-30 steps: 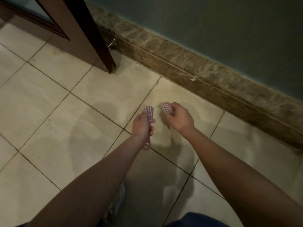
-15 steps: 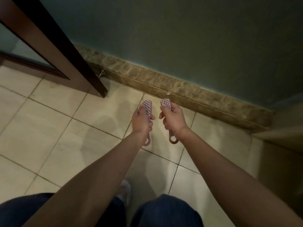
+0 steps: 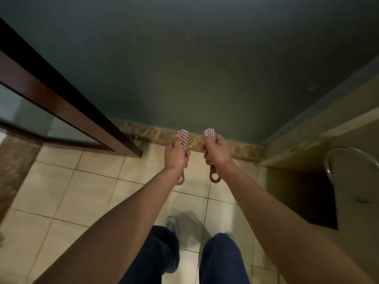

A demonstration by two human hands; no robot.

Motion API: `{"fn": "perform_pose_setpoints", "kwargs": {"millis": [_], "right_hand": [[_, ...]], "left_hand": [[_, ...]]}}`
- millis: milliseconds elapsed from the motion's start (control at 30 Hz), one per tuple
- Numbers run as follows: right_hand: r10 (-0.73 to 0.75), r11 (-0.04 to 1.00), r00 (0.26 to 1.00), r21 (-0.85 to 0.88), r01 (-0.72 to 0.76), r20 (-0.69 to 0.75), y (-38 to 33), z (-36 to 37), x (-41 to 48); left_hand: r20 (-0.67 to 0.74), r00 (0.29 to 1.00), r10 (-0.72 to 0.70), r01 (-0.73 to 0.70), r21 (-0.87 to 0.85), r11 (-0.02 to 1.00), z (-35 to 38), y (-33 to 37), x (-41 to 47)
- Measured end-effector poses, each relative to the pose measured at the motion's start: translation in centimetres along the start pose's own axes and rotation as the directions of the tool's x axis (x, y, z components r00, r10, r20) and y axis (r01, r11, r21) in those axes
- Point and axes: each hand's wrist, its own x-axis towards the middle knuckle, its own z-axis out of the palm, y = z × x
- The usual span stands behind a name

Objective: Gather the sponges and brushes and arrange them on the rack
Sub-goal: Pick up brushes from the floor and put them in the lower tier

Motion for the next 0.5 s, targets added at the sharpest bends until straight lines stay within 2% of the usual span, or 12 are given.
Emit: {"fn": "perform_pose_setpoints", "kwargs": {"millis": [233,333,500], "right_hand": [[-0.034,0.996,0.996,0.078,0.041,-0.088,-11.3,-2.6,-11.1],[-0.034,0.993,0.990,0.107,0.049,-0.140,-13.4,-3.4,-15.0],[-0.048,0.969,0.958,0.219,0.113,-0.283,-15.3,-4.6,-19.7]], "left_hand": [[0.139,0.989,0.051,-0.064,0.091,0.994,1.3,9.9,-11.7],[0.192,0.978,0.078,-0.107,0.148,0.983,1.7,12.5,-15.1],[0.306,0.952,0.021,-0.100,0.246,0.964,2.6,15.0,-19.0]]}}
